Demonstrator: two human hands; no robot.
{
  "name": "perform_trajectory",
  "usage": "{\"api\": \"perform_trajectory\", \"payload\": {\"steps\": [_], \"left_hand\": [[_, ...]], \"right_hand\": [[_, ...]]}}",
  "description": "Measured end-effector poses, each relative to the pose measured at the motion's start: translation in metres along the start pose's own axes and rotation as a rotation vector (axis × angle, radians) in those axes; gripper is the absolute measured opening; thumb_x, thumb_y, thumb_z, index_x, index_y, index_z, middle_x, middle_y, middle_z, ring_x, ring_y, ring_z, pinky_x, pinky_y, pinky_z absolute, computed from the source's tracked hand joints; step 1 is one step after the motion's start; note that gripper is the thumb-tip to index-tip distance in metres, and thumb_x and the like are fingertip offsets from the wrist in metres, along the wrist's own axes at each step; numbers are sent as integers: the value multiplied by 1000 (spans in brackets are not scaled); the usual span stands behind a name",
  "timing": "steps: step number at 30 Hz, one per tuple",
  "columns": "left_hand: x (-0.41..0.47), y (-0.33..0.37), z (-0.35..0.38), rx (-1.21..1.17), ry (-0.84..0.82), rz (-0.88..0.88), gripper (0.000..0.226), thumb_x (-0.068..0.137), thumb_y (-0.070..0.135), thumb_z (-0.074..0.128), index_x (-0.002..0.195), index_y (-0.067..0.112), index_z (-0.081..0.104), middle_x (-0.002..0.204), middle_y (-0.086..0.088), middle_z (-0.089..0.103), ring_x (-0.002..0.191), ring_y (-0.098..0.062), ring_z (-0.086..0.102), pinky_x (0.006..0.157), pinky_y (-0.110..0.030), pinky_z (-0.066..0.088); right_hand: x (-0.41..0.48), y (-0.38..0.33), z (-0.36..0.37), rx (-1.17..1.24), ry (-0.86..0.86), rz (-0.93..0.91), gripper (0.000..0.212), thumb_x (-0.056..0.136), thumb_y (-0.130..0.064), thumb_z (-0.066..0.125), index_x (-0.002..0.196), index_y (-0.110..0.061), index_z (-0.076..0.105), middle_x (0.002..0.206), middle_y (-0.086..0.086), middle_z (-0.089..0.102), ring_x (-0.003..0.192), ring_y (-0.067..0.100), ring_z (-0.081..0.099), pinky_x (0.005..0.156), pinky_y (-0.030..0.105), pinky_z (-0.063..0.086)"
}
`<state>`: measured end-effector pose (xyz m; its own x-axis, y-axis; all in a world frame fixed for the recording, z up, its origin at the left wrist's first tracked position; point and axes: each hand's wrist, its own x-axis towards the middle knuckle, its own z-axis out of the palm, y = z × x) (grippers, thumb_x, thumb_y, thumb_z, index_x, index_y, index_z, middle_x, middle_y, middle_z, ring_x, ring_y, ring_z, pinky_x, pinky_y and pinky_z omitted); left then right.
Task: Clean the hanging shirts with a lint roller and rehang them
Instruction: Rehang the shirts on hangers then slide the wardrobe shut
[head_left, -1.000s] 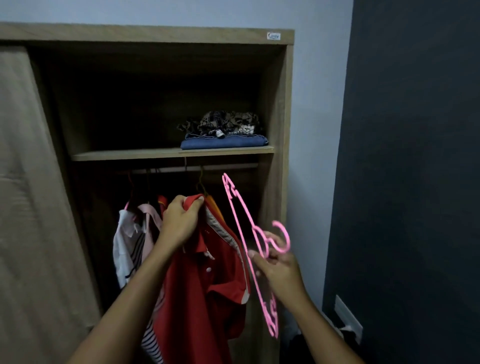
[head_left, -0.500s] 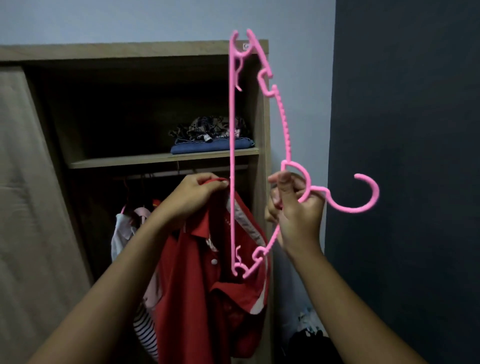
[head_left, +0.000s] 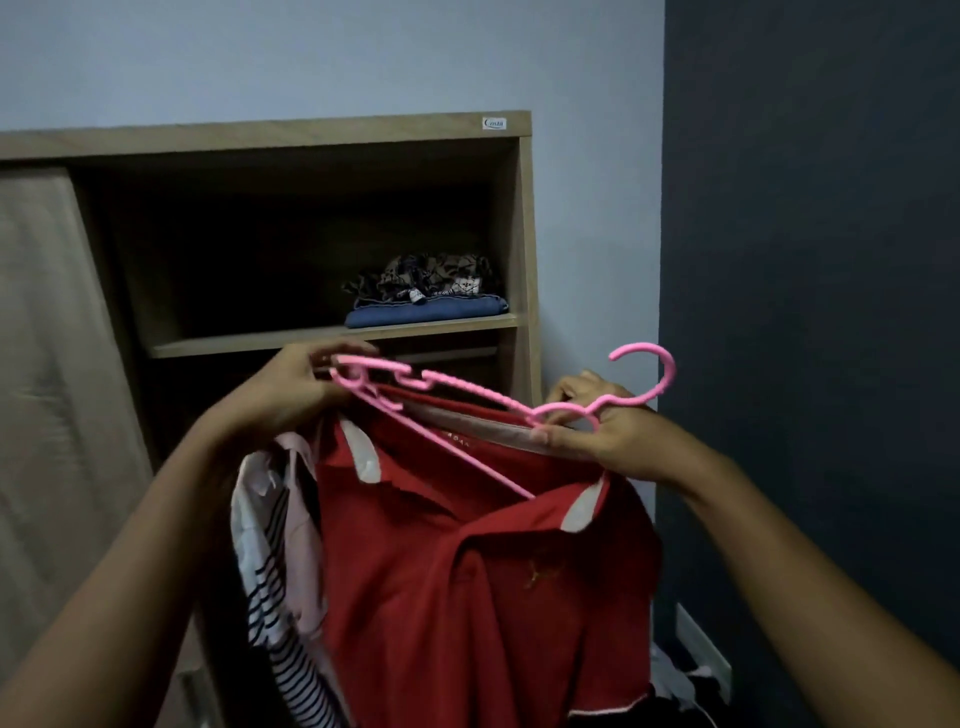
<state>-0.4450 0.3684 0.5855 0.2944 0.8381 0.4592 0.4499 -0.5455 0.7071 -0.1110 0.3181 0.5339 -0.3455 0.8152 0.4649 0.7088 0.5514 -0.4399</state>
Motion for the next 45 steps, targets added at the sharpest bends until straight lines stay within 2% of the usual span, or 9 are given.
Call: {"api": "perform_trajectory", "payload": {"steps": [10,14,18,24,26,29,35,40,45], "left_hand": [[-3,-26,21,65,132,-140,37,73,0,64,57,22,39,51,4,37,49,-12,34,48,-23,26],[-11,-3,68,-104,-89,-93,44,73,-2,59,55,25,29,51,3,25,44,-10,23,42,-20,19],[-19,0,66,-77,-263,-15,43,82,16,72,55,19,39,54,-9,39,43,-11,37,42,-19,32],[-18,-29,46,180,99,264,41,79,61,63,79,20,67,76,2,68,70,-12,64,66,-26,49],[-14,-46,41,339,-4,215,40,79,67,59,93,31,68,90,8,69,84,-2,64,74,-21,50],[-15,-64,50,429,-179,185,24,94,53,53,80,35,62,77,7,66,73,-1,61,67,-23,44],[-11,-75,64,394,-67,316,40,99,52,37,71,26,48,65,5,53,61,-8,53,61,-29,41],[-6,-54,78,244,-27,375,35,104,31,44,72,18,53,65,4,54,62,-2,50,61,-22,40],[3,-50,80,231,36,339,35,104,36,42,79,21,62,70,11,62,68,0,58,66,-24,44]], "right_hand": [[16,-1,-1,-187,-285,228,34,80,-53,71,84,-19,69,82,-3,66,69,10,57,60,24,43],[34,-8,20,-192,-298,229,32,78,-49,76,87,-18,73,79,-8,65,72,10,58,60,22,43],[41,-5,25,-79,-263,218,32,80,-44,76,91,-14,74,85,2,70,73,12,60,63,25,45],[48,-6,19,-39,-134,140,35,79,-48,75,81,-14,75,84,9,67,67,9,54,61,28,42],[49,-9,20,-40,-98,117,35,80,-46,75,81,-11,74,81,2,64,67,6,54,61,24,42],[53,-14,19,-41,-72,92,35,80,-44,76,77,-10,74,75,-4,61,63,3,54,59,22,42],[55,-16,14,-87,-242,112,33,78,-47,76,79,-14,76,90,10,70,76,23,62,65,26,42],[60,-30,29,-167,-422,116,35,75,-52,77,80,-17,76,82,2,68,70,8,57,69,32,49],[64,-31,29,-99,-286,106,31,73,-52,78,74,-21,76,82,0,71,71,11,62,69,33,50]]}}
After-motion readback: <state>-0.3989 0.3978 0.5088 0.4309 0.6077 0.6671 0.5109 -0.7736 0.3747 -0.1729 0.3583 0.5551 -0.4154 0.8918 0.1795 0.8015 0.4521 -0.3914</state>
